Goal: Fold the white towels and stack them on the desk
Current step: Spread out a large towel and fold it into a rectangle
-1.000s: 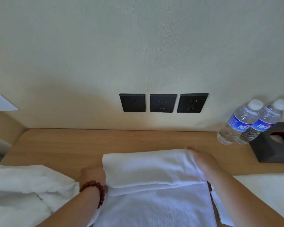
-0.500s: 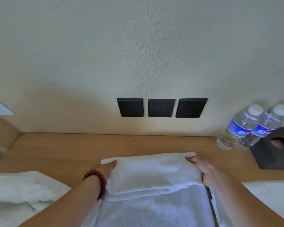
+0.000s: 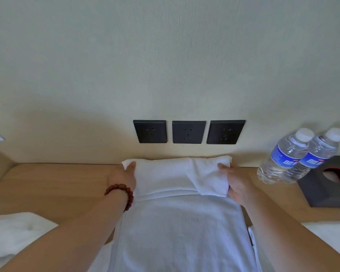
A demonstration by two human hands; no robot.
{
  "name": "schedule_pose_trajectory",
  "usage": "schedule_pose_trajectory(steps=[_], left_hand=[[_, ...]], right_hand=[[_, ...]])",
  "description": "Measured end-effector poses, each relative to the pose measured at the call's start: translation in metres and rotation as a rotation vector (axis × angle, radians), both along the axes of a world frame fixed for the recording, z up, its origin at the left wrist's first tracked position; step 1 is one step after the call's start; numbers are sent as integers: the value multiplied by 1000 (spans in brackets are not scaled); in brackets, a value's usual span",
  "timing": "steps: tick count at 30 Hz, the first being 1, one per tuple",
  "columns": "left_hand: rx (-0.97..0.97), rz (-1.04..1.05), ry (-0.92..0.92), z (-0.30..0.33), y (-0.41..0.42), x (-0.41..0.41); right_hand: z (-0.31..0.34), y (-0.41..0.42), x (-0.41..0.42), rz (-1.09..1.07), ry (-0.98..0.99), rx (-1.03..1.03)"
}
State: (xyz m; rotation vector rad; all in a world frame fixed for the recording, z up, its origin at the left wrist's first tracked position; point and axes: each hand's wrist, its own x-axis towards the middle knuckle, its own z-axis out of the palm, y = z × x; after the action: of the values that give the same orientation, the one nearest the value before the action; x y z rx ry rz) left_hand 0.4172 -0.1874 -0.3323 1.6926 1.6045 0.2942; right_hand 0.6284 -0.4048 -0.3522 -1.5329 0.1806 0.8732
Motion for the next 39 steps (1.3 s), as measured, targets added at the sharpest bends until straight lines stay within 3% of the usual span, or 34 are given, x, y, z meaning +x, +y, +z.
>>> schedule_pose_trajectory(steps=[8,13,17,21,25,31,35,39], left_hand=[[-86,-23,89,6,4,6],[100,-153,268,15,9,4],[159,-165,299,12,9,1],[259,-277,350,8,1,4],[190,-246,393,3,4,-3],[48,-264,432,-8,4,-13],[-222,-149,257,-8,6,-15],[-308,-86,84,-4,5,-18]], right_hand=[[5,-17,3,111,-8,12],[13,-30,3,173,-19,-16],[4,-38,-2,177,-110,-252],[-14,-48,-16,309,-384,-522],[-17,-56,-29,368,-571,-684],[-15,-63,-31,245,-427,-541],[-12,-66,-32,185,-299,-424],[-19,-67,-32,103,-195,-327]])
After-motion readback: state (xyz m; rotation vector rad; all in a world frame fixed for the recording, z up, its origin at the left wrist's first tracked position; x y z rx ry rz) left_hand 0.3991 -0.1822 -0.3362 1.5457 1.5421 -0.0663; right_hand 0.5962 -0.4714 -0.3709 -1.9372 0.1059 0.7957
